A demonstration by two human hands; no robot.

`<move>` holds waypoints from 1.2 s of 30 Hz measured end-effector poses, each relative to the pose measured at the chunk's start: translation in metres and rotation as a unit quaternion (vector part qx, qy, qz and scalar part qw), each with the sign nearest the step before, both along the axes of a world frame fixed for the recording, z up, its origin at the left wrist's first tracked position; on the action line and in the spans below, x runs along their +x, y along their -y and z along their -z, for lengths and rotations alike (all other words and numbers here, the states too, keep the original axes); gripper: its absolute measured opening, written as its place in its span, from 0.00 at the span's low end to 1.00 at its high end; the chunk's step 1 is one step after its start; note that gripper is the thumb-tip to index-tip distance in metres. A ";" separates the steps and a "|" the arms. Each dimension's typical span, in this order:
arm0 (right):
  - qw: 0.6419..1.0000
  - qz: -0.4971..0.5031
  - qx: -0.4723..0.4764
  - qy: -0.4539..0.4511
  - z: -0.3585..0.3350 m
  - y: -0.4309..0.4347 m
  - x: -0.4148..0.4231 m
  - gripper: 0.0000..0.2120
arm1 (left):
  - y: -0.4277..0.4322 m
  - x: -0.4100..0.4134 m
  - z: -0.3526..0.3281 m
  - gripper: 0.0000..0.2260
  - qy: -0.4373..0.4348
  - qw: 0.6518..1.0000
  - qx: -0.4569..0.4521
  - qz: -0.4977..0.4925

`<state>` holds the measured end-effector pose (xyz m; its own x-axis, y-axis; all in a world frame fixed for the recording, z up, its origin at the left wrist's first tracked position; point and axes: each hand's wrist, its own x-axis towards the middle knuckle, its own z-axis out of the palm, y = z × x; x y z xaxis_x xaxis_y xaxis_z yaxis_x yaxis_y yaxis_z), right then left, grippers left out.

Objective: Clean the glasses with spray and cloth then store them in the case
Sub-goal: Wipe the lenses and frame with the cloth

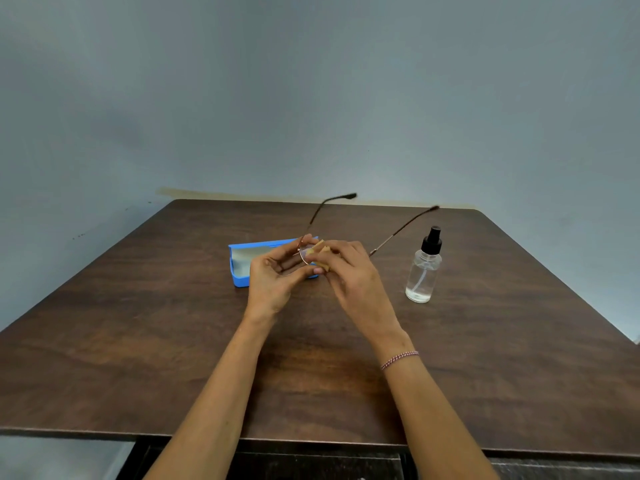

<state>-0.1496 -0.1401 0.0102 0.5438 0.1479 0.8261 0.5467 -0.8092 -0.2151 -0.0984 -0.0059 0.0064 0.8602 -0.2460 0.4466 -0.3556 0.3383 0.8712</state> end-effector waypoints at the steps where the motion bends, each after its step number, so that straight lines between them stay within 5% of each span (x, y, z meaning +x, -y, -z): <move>1: 1.000 0.011 -0.002 0.019 0.000 -0.001 0.000 0.15 | 0.000 0.000 0.001 0.21 -0.005 1.000 -0.006 0.007; 7: 0.996 0.054 0.005 0.068 -0.003 -0.001 -0.006 0.12 | 0.000 0.005 0.002 0.31 -0.095 0.988 -0.077 0.092; 15: 0.997 0.047 0.001 0.063 -0.003 0.003 -0.008 0.09 | -0.003 0.010 0.002 0.15 -0.147 0.978 -0.088 0.122; 23: 0.996 0.037 0.056 0.058 -0.004 0.005 -0.010 0.06 | -0.005 0.011 0.004 0.27 -0.176 0.961 -0.116 0.177; 36: 0.992 0.052 0.023 0.115 -0.001 -0.005 -0.006 0.07 | 0.003 -0.001 0.004 0.30 -0.244 0.914 -0.176 0.273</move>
<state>-0.1556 -0.1348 0.0109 0.3501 0.0601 0.9348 0.4992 -0.8564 -0.1319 -0.0992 -0.0088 0.0029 0.7701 -0.6130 0.1763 0.3524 0.6393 0.6834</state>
